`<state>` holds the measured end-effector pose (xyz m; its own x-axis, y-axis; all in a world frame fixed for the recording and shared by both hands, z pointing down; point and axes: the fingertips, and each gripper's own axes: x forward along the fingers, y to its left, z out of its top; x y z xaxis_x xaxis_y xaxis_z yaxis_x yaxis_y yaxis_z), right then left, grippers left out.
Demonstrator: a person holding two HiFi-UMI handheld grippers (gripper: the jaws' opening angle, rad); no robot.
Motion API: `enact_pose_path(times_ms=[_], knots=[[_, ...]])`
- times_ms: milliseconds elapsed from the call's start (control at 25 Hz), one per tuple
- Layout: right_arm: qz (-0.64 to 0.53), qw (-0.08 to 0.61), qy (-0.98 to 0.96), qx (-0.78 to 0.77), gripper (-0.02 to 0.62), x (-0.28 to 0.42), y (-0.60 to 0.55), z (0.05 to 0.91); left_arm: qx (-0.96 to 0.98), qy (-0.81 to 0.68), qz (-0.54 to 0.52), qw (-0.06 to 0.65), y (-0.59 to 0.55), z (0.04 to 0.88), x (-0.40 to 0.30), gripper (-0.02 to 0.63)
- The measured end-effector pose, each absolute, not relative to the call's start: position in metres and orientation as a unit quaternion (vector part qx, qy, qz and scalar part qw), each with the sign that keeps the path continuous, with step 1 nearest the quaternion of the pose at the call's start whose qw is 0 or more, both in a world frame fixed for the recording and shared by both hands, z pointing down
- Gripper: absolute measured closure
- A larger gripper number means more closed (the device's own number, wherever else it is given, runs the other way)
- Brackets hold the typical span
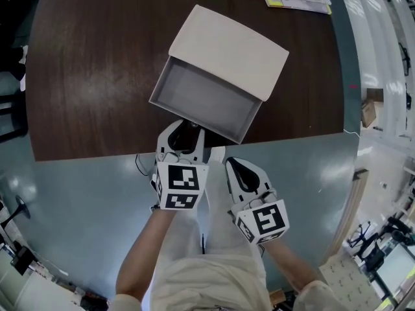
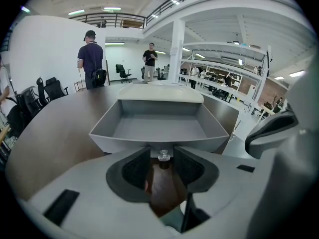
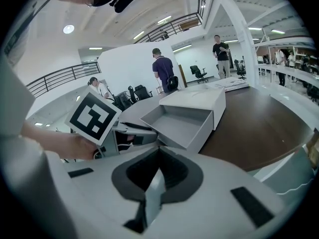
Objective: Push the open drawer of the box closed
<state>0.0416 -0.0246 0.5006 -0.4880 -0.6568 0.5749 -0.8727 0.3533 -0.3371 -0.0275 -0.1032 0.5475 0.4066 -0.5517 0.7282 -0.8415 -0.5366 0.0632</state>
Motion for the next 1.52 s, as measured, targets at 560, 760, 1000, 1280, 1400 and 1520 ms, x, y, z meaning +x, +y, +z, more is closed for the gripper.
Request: enact_pose_path(times_ms=[560, 760, 1000, 1280, 1400, 1520], knots=[[0.317, 0.165, -0.798, 0.486, 0.589, 0.042, -0.039, 0.503, 0.815, -0.437, 0.307, 0.225, -0.122, 0.544, -0.021, 0.457], [0.320, 0.161, -0.796, 0.489, 0.589, 0.045, -0.041, 0.501, 0.815, -0.437, 0.306, 0.226, -0.128, 0.544, -0.015, 0.457], [0.318, 0.155, -0.795, 0.492, 0.589, 0.050, -0.047, 0.502, 0.817, -0.440, 0.301, 0.219, -0.139, 0.542, -0.006, 0.457], [0.315, 0.151, -0.795, 0.495, 0.589, 0.056, -0.051, 0.500, 0.818, -0.440, 0.300, 0.217, -0.148, 0.541, 0.001, 0.457], [0.315, 0.150, -0.796, 0.494, 0.589, 0.056, -0.051, 0.498, 0.818, -0.440, 0.299, 0.220, -0.151, 0.542, 0.003, 0.457], [0.313, 0.150, -0.797, 0.494, 0.589, 0.056, -0.055, 0.497, 0.817, -0.442, 0.297, 0.221, -0.157, 0.541, 0.006, 0.457]])
